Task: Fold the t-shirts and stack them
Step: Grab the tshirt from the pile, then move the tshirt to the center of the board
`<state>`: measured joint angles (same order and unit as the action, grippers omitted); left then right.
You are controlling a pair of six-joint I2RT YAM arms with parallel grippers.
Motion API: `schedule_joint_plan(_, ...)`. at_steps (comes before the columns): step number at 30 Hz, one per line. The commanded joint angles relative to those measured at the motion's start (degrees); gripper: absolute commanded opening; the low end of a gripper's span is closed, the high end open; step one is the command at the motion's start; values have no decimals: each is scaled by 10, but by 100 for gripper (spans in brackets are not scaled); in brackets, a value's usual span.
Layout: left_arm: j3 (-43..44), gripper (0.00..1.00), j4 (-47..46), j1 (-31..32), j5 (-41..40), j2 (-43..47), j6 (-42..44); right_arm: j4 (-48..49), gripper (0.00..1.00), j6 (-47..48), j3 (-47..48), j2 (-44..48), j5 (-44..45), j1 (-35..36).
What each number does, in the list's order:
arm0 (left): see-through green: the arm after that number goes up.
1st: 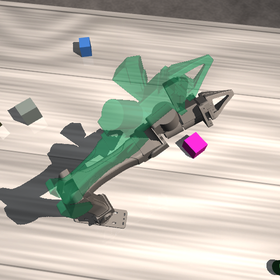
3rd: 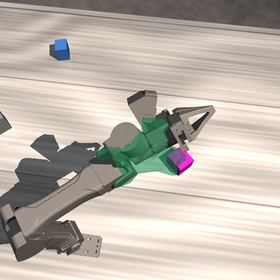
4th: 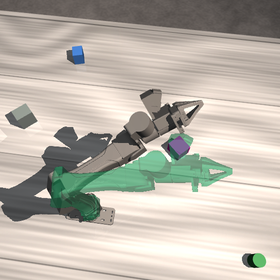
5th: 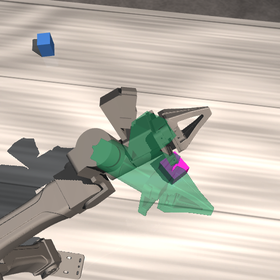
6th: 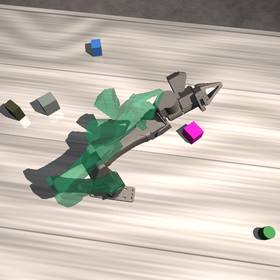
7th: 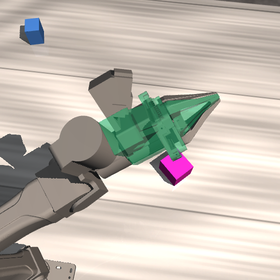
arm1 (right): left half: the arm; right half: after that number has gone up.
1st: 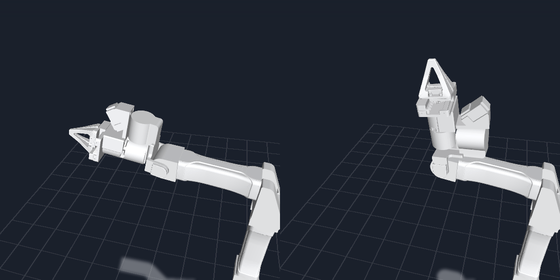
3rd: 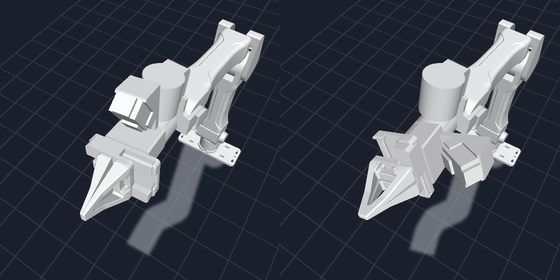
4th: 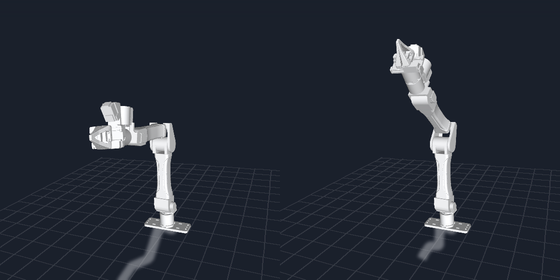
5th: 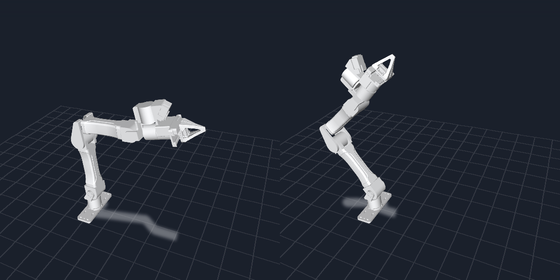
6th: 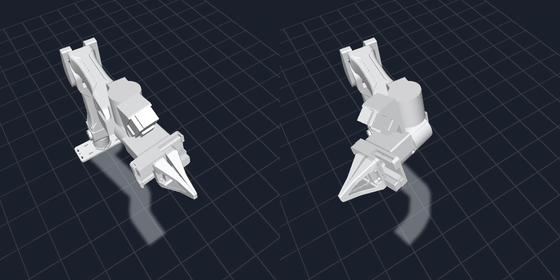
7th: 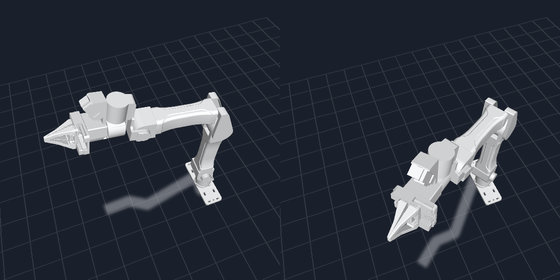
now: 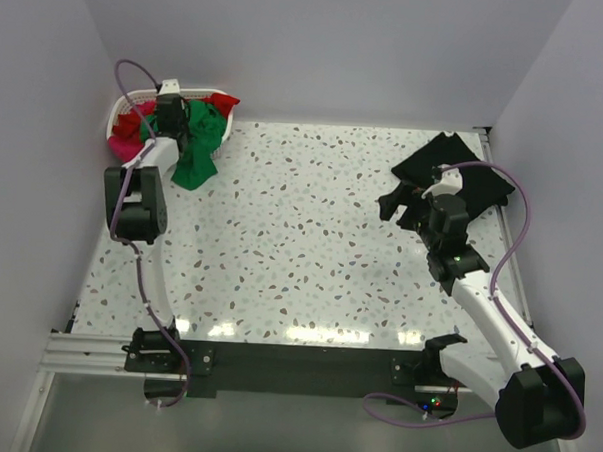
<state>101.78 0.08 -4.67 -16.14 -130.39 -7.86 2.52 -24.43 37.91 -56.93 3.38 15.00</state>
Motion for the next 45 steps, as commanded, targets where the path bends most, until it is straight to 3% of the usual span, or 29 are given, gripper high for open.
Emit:
schedule_joint_plan(1,-26,22,-68,-3,33,49,25,8,89,5,10,9,-11,1)
schedule_joint_plan(3,-56,0,-109,-4,33,79,21,7,89,4,11,6,-13,0)
schedule_joint_plan(13,-209,0,-207,-3,58,322,5,9,88,3,12,0,-19,1)
schedule_joint_plan(18,-215,0,-192,0,108,413,-16,10,88,1,16,-4,-28,1)
schedule_joint_plan(28,-243,0,-157,69,107,628,0,13,88,-2,15,5,-33,1)
schedule_joint_plan(33,-216,0,-106,107,210,645,-5,12,88,-4,15,11,-32,1)
schedule_joint_plan(42,-284,0,-162,128,388,610,-102,9,88,-12,9,26,-38,1)
schedule_joint_plan(43,-296,3,-164,130,398,588,-112,11,89,-13,9,24,-54,1)
schedule_joint_plan(44,-310,13,-165,135,402,575,-113,11,89,-16,12,13,-61,1)
schedule_joint_plan(45,-325,37,-163,136,397,565,-115,11,89,-18,14,5,-71,1)
